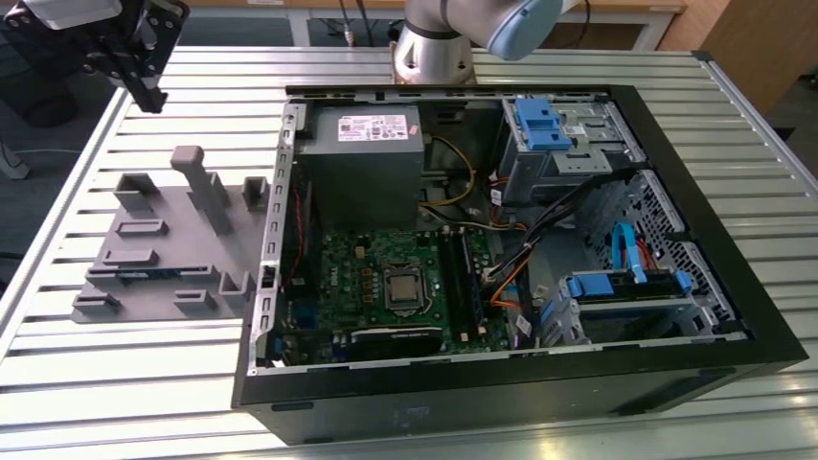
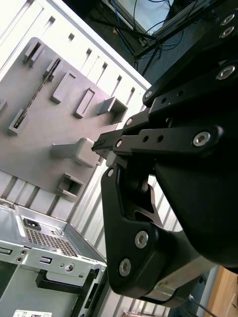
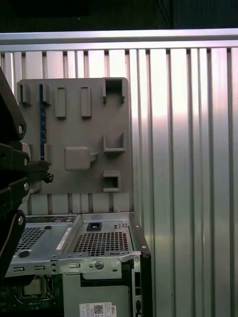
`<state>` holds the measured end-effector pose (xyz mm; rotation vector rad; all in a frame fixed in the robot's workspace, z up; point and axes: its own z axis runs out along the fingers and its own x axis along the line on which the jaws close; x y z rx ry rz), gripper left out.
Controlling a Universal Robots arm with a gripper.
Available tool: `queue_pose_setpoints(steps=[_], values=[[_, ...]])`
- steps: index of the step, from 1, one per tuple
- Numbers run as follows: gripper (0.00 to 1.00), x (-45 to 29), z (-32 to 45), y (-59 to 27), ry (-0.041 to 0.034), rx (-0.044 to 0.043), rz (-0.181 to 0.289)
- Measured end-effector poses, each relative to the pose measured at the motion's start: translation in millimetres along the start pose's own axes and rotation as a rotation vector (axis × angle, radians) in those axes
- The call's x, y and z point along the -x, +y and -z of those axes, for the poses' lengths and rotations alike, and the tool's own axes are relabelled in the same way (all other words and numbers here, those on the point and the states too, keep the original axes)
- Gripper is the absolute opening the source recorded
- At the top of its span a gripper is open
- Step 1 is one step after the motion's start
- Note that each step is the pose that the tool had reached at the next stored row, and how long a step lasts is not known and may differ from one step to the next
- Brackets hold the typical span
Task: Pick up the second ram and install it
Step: 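Reach for the second ram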
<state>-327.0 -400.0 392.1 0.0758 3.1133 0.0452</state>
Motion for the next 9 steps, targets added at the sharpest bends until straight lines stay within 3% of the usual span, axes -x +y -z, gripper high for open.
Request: queue_pose_setpoints(steps=[9], values=[[0.11, -8.2, 0.2, -0.4, 0.0, 0.0, 0.0]])
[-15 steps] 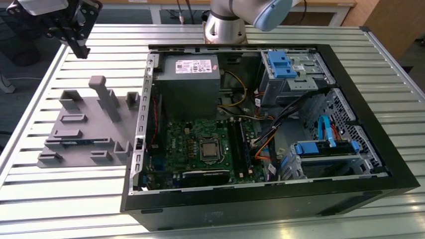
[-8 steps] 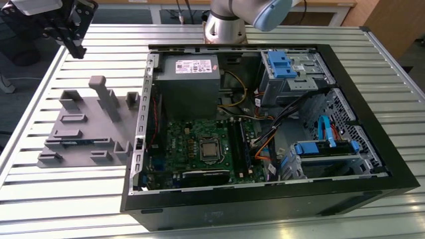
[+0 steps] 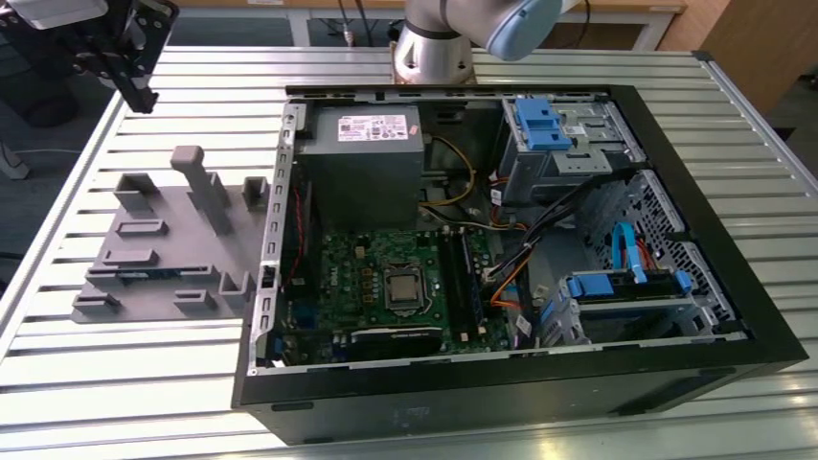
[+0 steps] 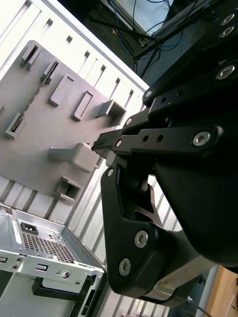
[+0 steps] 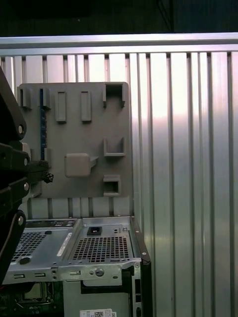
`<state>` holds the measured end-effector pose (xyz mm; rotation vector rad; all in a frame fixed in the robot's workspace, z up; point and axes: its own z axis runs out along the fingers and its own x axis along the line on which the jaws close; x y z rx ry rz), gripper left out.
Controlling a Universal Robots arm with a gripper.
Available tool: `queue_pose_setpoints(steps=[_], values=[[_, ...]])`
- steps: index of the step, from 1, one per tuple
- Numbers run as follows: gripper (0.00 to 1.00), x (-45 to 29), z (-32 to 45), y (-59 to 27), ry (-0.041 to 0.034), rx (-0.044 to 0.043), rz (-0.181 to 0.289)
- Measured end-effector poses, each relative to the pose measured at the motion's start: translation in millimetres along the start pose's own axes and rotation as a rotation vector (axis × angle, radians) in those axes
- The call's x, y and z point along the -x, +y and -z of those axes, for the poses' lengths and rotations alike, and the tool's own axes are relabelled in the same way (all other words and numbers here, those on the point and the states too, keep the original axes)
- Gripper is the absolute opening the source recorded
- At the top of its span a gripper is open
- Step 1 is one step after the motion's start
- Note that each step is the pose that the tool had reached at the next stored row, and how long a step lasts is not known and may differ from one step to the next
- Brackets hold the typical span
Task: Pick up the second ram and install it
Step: 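Reach for the second ram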
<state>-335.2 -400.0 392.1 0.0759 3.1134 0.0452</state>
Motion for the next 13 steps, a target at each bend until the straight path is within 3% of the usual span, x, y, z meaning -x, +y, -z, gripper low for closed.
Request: queue_pose_setpoints(steps=[13], values=[[0.11, -11.4, 0.3, -0.6, -0.0001, 0.0001, 0.0]])
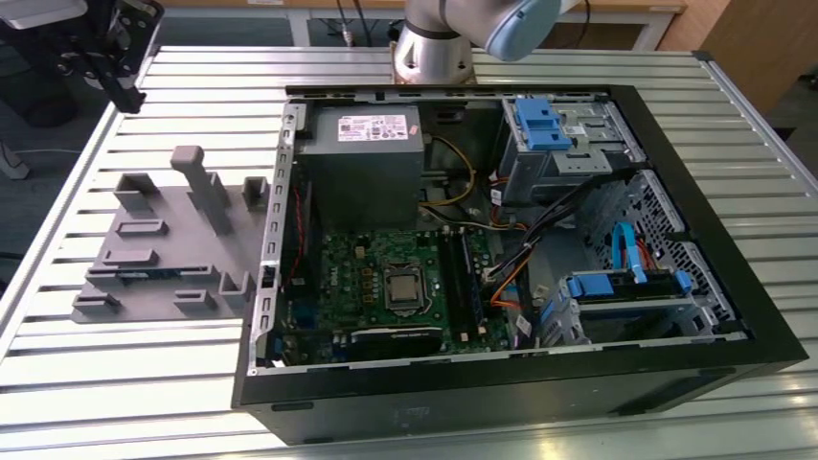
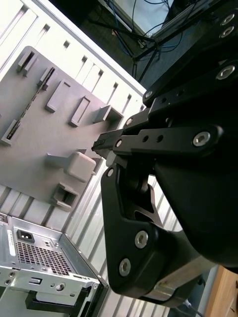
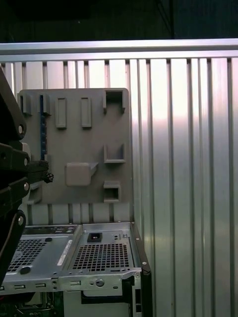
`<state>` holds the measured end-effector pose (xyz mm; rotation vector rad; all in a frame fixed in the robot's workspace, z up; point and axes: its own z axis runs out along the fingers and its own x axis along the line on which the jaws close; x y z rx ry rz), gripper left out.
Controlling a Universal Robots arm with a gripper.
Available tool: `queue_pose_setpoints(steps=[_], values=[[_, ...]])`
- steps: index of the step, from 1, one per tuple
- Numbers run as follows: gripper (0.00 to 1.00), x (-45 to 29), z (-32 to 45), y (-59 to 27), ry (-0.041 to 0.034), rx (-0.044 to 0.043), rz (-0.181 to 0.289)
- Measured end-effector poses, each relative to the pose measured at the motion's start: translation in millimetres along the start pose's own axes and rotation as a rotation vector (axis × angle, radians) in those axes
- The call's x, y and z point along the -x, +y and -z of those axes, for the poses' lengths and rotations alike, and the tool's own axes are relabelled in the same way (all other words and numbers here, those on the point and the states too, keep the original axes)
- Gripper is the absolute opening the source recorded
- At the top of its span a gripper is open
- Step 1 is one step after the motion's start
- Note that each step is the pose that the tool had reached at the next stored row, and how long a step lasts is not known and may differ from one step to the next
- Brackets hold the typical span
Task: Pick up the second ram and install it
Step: 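Reach for the second ram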
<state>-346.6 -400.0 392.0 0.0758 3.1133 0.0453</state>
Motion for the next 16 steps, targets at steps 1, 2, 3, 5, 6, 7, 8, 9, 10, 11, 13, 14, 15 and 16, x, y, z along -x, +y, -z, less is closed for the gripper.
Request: queue_pose_setpoints(steps=[1, 2, 3, 5, 6, 7, 8, 9, 10, 11, 13, 14, 15, 16], values=[[0.11, -0.9, 0.1, 0.0, 0.0001, 0.0, 0.0], [0.11, -1.8, 0.1, -0.1, 0.0, 0.0, 0.0], [0.11, -2.8, 0.1, -0.1, 0.0, 0.0, 0.0], [0.11, -4.6, 0.2, -0.2, 0.0, 0.0, 0.0], [0.11, -5.6, 0.2, -0.2, 0.0, 0.0, 0.0], [0.11, -6.6, 0.2, -0.3, 0.0, 0.0, 0.0], [0.11, -7.6, 0.2, -0.5, 0.0, 0.0, 0.0], [0.11, -8.6, 0.3, -0.7, 0.0, 0.0, 0.0], [0.11, -9.7, 0.3, -1.0, 0.0, 0.0, 0.0], [0.11, -10.8, 0.3, -1.3, 0.0, 0.0, 0.0], [0.11, -13.3, 0.5, -1.9, 0.0001, -0.0001, 0.0], [0.11, -14.5, 0.5, -2.2, 0.0001, -0.0001, 0.0], [0.11, -15.6, 0.5, -2.6, 0.0001, -0.0001, 0.0], [0.11, -16.6, 0.6, -3.0, 0.0, -0.0001, 0.0]])
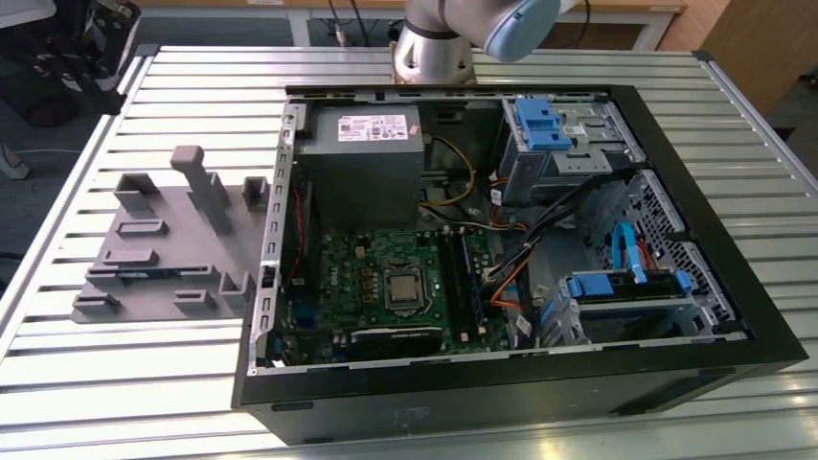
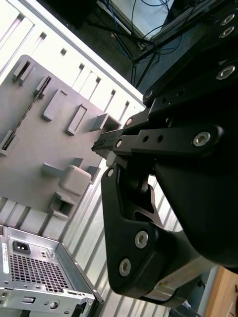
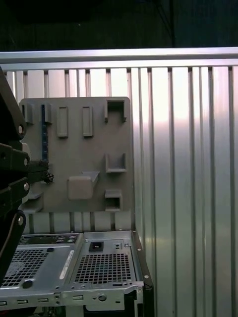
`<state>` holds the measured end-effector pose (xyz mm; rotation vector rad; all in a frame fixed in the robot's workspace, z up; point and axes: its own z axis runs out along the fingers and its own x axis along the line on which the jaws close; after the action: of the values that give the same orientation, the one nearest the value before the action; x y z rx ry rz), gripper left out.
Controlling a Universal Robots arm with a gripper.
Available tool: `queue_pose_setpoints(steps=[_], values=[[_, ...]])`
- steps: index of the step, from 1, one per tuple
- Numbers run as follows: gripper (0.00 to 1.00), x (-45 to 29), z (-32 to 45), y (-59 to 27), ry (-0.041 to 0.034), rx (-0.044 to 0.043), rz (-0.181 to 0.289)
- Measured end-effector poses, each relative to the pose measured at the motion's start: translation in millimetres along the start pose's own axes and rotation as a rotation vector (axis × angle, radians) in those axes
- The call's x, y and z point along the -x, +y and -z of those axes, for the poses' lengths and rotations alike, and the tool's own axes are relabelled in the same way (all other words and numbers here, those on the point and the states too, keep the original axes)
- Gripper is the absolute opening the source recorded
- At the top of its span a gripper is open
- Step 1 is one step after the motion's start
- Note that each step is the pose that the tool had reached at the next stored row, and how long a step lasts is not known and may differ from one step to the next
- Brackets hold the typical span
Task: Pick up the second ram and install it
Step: 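Reach for the second ram, then pick up the second ram and move it above second insertion slot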
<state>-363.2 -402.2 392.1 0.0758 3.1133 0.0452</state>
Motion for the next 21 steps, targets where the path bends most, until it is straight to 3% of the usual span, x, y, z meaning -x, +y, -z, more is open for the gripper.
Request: queue_pose_setpoints(steps=[21], values=[[0.11, -3.1, 0.1, -0.5, 0.0005, 0.0004, 0.016]])
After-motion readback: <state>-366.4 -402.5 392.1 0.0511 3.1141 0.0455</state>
